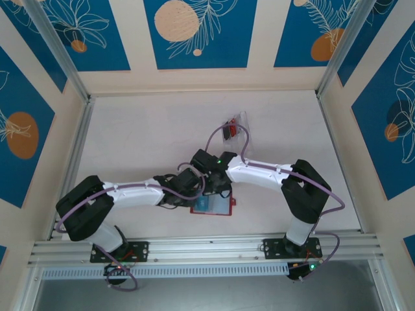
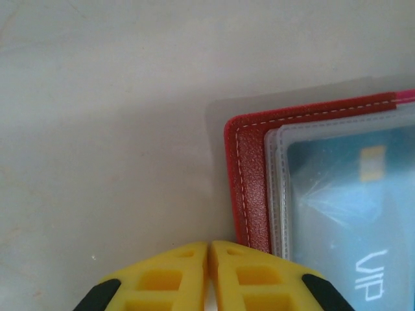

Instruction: Put the credit cards into the card holder

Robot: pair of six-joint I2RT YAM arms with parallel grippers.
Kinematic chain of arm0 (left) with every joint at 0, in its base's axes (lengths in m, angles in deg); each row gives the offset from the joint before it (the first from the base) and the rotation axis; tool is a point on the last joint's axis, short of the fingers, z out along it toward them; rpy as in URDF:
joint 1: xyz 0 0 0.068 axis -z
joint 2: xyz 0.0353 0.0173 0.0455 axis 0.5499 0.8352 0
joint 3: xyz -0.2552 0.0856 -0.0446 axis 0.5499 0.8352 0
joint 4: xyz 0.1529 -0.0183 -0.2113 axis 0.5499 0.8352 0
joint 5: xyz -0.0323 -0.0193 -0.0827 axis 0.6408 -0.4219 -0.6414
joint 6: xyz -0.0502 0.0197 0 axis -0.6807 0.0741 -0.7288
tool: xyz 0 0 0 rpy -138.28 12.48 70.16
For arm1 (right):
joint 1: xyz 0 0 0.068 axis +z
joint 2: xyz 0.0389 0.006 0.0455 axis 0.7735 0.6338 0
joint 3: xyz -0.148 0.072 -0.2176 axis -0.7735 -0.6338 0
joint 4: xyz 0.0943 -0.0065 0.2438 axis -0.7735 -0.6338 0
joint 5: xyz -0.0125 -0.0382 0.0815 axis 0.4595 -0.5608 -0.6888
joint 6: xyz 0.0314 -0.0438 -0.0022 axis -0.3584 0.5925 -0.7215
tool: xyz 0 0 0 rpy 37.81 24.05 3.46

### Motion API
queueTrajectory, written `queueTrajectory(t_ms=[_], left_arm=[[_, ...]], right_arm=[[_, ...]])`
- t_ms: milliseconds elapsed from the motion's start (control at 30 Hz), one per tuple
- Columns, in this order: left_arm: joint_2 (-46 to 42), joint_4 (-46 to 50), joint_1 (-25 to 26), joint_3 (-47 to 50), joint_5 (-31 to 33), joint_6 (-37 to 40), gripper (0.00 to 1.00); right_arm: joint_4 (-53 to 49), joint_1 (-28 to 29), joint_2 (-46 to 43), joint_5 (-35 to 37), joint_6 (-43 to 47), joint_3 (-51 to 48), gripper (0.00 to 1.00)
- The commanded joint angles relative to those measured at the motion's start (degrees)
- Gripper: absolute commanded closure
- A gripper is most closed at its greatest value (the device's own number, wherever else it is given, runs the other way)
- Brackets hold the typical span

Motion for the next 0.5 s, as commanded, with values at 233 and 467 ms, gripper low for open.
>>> queueTrajectory(t_ms=[233, 467], left_arm=[[4.4, -16.5, 2.7, 2.0, -8.4, -2.2, 0.89], [0.7, -15.7, 2.6, 5.5, -6.4, -3.8, 0.86]], right_arm=[[8.9, -0.6, 2.7, -14.3, -4.5, -0.1, 0.87], [12.7, -2.4, 2.1, -18.8, -3.9, -0.7, 0.71]])
